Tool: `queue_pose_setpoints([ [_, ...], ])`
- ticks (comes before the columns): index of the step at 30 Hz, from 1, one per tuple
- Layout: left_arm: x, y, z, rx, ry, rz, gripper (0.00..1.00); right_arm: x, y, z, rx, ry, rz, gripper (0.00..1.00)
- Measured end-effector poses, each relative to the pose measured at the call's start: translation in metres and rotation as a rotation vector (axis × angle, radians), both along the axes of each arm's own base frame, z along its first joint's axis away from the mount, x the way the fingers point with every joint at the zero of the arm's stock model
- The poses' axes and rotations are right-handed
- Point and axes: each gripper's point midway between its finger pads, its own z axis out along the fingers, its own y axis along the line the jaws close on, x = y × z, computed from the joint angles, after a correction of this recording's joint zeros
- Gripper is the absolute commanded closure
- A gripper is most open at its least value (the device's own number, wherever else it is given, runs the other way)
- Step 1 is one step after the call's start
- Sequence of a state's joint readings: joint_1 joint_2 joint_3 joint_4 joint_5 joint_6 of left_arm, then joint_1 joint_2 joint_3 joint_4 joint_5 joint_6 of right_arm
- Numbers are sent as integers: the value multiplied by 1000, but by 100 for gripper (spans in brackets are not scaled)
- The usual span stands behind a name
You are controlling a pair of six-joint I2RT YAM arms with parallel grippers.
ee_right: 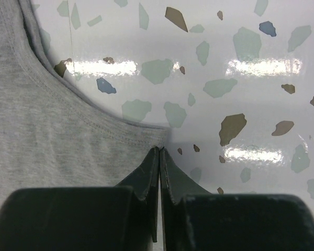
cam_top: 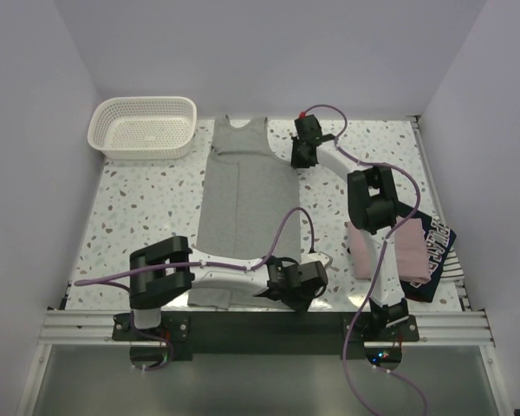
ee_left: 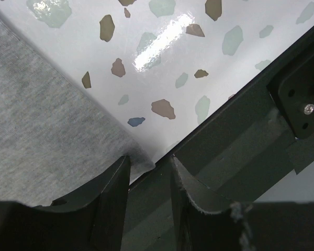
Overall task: Fold and stack the tank tops
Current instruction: Fold the tank top
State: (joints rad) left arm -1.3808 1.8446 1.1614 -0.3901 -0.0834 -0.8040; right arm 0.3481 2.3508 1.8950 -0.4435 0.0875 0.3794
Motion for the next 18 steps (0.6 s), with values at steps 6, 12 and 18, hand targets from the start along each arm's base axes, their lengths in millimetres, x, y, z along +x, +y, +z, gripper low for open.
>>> queue_pose_setpoints([
  [6, 1, -2, -2, 5, -5, 6, 74, 0, -1, 0, 5, -6, -3, 100],
  [12, 5, -1, -5, 15, -17, 25, 99, 0, -1, 0, 8, -8, -6, 100],
  [18, 5, 0, 1, 11, -24, 28, 100, 1, -5, 0, 20, -2, -42, 100],
])
